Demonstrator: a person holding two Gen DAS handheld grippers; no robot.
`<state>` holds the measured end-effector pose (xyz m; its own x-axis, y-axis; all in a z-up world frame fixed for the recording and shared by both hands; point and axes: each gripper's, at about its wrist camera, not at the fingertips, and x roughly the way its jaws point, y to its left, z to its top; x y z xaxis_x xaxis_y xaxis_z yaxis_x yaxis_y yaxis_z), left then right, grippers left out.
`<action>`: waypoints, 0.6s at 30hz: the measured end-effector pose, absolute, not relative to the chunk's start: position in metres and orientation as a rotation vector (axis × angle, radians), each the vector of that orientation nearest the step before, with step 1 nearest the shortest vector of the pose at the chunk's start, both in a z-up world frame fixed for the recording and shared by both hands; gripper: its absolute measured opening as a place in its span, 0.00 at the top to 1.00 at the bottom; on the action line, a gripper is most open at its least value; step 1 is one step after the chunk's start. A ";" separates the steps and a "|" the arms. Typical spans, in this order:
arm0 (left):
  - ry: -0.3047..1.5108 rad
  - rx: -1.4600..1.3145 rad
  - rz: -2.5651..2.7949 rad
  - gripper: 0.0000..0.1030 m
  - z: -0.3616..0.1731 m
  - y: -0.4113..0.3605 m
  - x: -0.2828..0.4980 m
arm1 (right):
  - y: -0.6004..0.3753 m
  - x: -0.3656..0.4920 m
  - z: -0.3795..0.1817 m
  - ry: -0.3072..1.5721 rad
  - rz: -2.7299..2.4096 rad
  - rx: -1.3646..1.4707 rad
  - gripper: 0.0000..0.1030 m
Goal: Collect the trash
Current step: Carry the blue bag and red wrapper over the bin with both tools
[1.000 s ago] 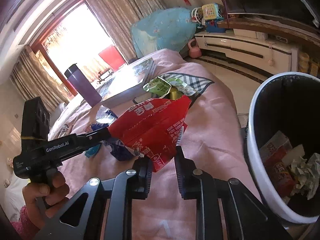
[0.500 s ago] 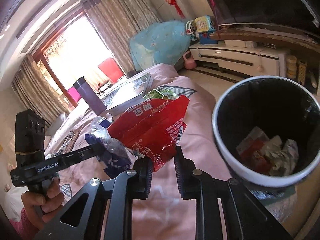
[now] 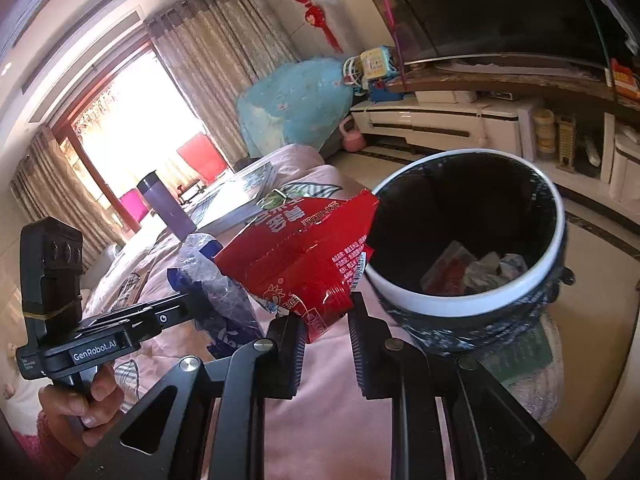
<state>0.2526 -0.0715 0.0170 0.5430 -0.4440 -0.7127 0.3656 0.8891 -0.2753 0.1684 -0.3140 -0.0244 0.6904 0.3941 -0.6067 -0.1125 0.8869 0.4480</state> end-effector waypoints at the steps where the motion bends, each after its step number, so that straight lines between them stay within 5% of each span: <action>1: 0.873 -0.095 -0.481 0.82 0.018 -0.072 0.252 | -0.316 0.167 -0.024 0.757 0.287 0.398 0.80; 18: 0.872 -0.073 -0.515 0.82 0.024 -0.095 0.249 | -0.339 0.153 -0.016 0.730 0.245 0.406 0.80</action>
